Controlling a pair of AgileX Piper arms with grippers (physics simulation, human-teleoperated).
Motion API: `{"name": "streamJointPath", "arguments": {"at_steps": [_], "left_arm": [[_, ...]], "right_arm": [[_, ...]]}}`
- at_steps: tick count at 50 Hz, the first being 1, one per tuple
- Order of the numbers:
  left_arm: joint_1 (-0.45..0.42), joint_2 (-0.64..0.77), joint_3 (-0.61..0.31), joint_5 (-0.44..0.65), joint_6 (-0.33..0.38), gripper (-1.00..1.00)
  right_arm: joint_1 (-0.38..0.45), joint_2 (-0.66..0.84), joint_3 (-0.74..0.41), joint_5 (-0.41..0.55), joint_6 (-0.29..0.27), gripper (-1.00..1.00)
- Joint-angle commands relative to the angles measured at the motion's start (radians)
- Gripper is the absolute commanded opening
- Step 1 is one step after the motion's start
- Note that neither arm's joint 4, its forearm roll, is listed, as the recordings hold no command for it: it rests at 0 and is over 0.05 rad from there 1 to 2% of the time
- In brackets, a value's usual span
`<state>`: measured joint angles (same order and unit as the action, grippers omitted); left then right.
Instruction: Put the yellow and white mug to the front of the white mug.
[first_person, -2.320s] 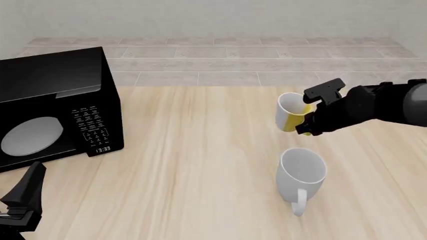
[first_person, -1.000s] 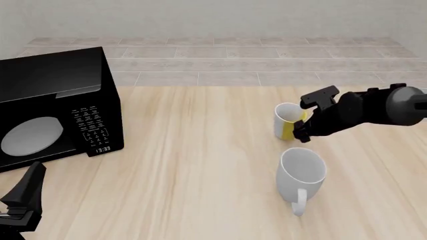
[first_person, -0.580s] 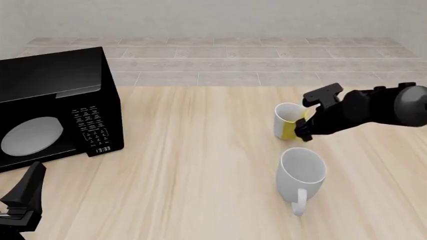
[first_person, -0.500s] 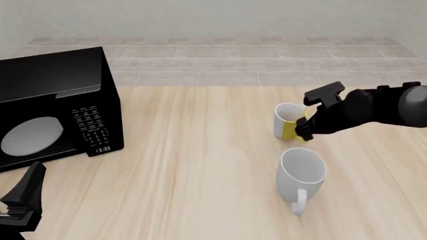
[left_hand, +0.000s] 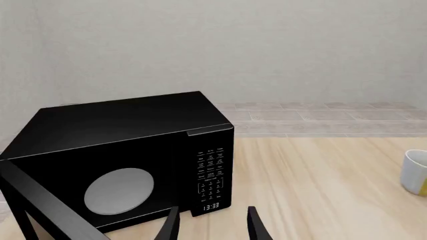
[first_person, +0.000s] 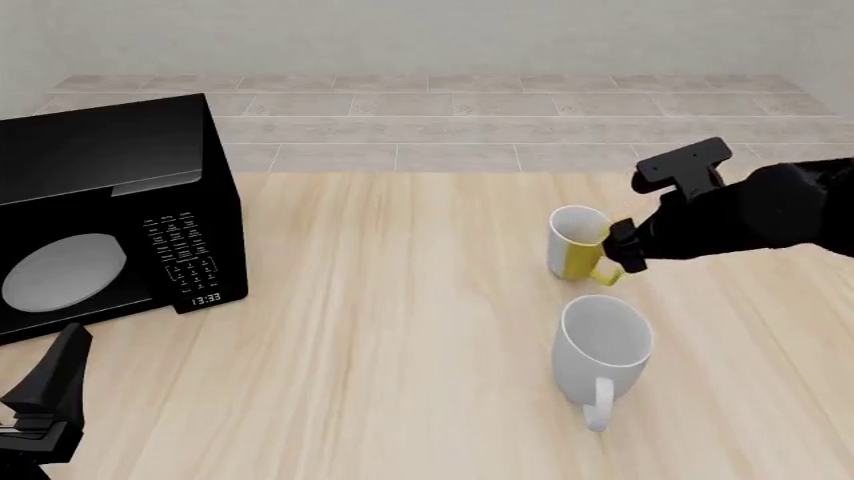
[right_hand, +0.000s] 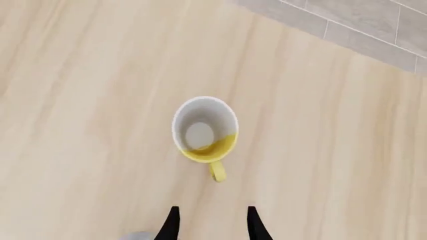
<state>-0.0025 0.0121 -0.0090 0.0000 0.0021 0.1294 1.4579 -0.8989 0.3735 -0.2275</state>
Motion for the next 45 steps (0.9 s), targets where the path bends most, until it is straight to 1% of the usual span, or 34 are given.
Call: {"name": "streamJointPath", "arguments": {"at_steps": [1,3,4,9,11,21,25,38,45], "left_arm": [[0.002,0.000,0.001,-0.002,0.000,1.00],[0.002,0.000,0.001,-0.001,0.000,1.00],[0.002,0.000,0.001,-0.001,0.000,1.00],[0.002,0.000,0.001,-0.002,0.000,1.00],[0.003,0.000,0.001,-0.002,0.000,1.00],[0.003,0.000,0.001,-0.001,0.000,1.00],[0.002,0.000,0.001,-0.001,0.000,1.00],[0.002,0.000,0.001,-0.002,0.000,1.00],[0.002,0.000,0.001,-0.001,0.000,1.00]], "right_arm": [[0.014,-0.130,0.045,0.044,0.020,1.00],[0.015,-0.144,0.047,0.050,0.018,1.00],[0.023,-0.173,0.052,0.065,0.027,1.00],[0.024,-0.239,0.056,0.110,0.023,1.00],[0.027,-0.260,0.057,0.123,0.030,1.00],[0.035,-0.365,0.060,0.198,0.026,1.00],[0.035,-0.413,0.049,0.246,0.019,1.00],[0.045,-0.569,0.056,0.363,0.024,1.00],[0.047,-0.646,0.052,0.433,0.013,1.00]]}}
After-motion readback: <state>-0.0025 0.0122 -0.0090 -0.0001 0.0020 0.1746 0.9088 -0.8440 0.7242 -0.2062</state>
